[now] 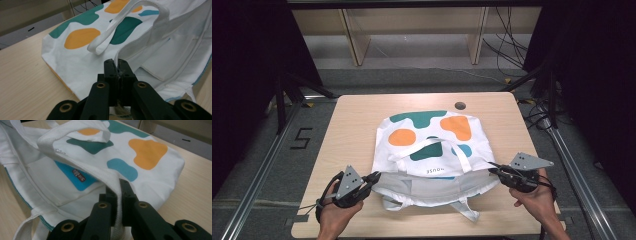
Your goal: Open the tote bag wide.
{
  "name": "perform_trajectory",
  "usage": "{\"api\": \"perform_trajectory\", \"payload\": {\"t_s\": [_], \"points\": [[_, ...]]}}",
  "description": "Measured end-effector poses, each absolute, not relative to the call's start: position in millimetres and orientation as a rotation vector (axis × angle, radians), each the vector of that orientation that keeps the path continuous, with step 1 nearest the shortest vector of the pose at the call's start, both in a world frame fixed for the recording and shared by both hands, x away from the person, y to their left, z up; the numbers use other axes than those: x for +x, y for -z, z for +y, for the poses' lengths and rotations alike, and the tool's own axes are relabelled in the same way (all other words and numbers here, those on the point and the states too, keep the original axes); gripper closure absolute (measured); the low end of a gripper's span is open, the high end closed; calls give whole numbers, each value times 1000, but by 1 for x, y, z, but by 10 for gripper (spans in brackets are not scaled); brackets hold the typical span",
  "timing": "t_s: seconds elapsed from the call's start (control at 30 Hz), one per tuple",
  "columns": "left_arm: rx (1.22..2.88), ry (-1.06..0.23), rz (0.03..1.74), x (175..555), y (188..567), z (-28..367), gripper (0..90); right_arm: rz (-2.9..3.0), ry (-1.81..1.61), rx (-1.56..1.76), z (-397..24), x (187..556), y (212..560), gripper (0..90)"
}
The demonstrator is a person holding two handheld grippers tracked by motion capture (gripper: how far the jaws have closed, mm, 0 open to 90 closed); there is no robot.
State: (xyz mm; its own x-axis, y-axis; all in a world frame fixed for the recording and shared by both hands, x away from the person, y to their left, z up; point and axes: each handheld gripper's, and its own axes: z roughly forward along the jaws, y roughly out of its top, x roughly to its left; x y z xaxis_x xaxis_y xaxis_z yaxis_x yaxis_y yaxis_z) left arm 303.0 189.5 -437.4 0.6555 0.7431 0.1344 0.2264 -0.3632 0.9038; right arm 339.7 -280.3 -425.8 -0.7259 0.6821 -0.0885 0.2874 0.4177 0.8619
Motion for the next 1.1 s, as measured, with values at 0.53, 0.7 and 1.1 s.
{"api": "perform_trajectory", "payload": {"t_s": [0.53,0.7,1.1], "points": [[1677,-773,619,302,332,182,875,2042,-1451,805,-296,353,326,886],[1631,-784,584,301,310,181,877,2014,-1468,785,-303,354,301,887],[1548,-780,575,322,262,181,881,1960,-1465,730,-306,360,244,887]]}}
